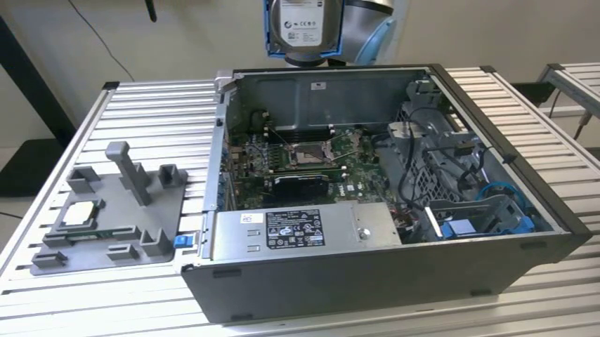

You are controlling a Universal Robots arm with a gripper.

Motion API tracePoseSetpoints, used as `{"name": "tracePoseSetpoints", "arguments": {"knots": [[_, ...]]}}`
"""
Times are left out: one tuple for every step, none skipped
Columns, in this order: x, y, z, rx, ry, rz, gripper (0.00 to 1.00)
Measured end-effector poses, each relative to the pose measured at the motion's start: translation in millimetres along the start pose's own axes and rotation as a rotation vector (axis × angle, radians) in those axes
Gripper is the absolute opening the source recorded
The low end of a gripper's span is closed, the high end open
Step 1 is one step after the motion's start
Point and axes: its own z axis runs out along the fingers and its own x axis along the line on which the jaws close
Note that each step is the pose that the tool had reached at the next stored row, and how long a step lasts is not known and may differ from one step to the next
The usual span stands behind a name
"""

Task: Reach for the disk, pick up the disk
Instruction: 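Pick up the disk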

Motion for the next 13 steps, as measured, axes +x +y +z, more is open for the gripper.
{"name": "tracePoseSetpoints", "arguments": {"knots": [[0.0, -2.2, -0.1, 0.0000, 0.0000, 0.000, 0.00], [0.0, -4.4, -0.1, 0.0001, -0.0001, 0.000, 0.00], [0.0, -6.6, -0.1, 0.0001, -0.0001, 0.000, 0.00], [0.0, -8.9, -0.2, 0.0000, 0.0000, 0.000, 0.00], [0.0, -11.3, -0.3, 0.0000, 0.0000, 0.000, 0.00], [0.0, -13.6, -0.4, 0.0000, 0.0000, 0.000, 0.00], [0.0, -16.0, -0.4, 0.0000, 0.0000, 0.000, 0.00], [0.0, -18.5, -0.5, 0.0000, -0.0001, 0.000, 0.00], [0.0, -20.8, -0.6, -0.0001, 0.0000, 0.000, 0.00], [0.0, -23.0, -0.6, 0.0000, 0.0000, 0.000, 0.00], [0.0, -25.4, -0.6, 0.0000, -0.0001, 0.000, 0.00], [0.0, -27.7, -0.7, 0.0000, 0.0000, 0.000, 0.00], [0.0, -30.2, -0.8, 0.0000, 0.0000, 0.000, 0.00]]}}
